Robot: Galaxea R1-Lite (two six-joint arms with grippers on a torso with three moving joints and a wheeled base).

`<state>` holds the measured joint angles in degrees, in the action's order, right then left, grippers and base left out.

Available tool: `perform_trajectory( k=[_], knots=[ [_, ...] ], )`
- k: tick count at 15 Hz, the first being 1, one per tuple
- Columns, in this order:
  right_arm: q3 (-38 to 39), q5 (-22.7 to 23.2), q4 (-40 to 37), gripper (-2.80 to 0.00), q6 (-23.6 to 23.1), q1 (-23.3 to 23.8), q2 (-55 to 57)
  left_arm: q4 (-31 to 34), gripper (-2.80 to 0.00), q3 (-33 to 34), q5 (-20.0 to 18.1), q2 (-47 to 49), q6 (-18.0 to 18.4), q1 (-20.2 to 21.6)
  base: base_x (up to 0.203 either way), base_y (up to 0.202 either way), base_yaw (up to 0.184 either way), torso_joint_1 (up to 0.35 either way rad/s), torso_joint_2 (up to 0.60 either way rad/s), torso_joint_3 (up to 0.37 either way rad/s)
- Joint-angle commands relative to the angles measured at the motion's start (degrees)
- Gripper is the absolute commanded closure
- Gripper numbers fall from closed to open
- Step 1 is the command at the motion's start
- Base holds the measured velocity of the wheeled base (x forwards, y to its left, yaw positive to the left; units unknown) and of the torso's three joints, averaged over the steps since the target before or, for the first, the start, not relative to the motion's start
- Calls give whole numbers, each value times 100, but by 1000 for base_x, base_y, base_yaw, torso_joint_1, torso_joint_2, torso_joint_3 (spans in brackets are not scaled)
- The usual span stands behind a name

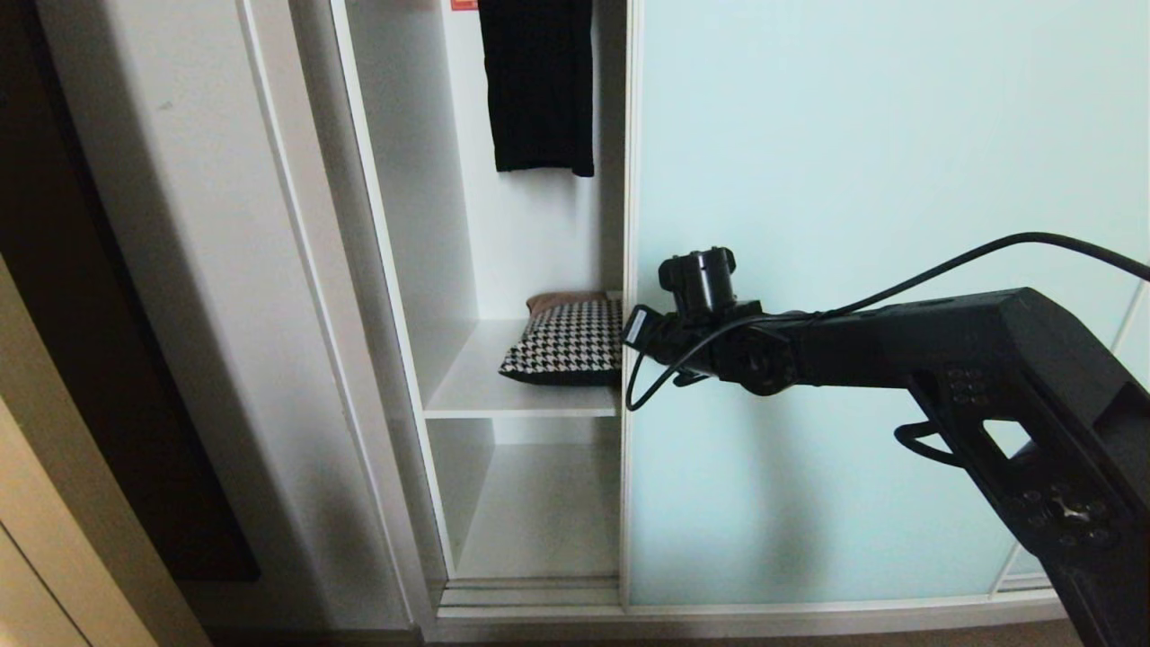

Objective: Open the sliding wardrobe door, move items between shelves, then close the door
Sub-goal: Close the door

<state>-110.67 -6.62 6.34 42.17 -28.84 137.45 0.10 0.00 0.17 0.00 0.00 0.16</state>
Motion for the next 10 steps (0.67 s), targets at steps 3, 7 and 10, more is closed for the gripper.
perform_trajectory(
  k=[3,7,10],
  knots=[
    [1,-210,335,0,-21,36,282,-1,0,0,1,9,0,2,0,0,0,0,0,0],
    [-8,-254,509,0,-40,55,396,-1,0,0,1,9,0,2,0,0,0,0,0,0],
    [-25,-252,552,0,-42,63,476,-1,0,0,1,9,0,2,0,0,0,0,0,0]
  ],
)
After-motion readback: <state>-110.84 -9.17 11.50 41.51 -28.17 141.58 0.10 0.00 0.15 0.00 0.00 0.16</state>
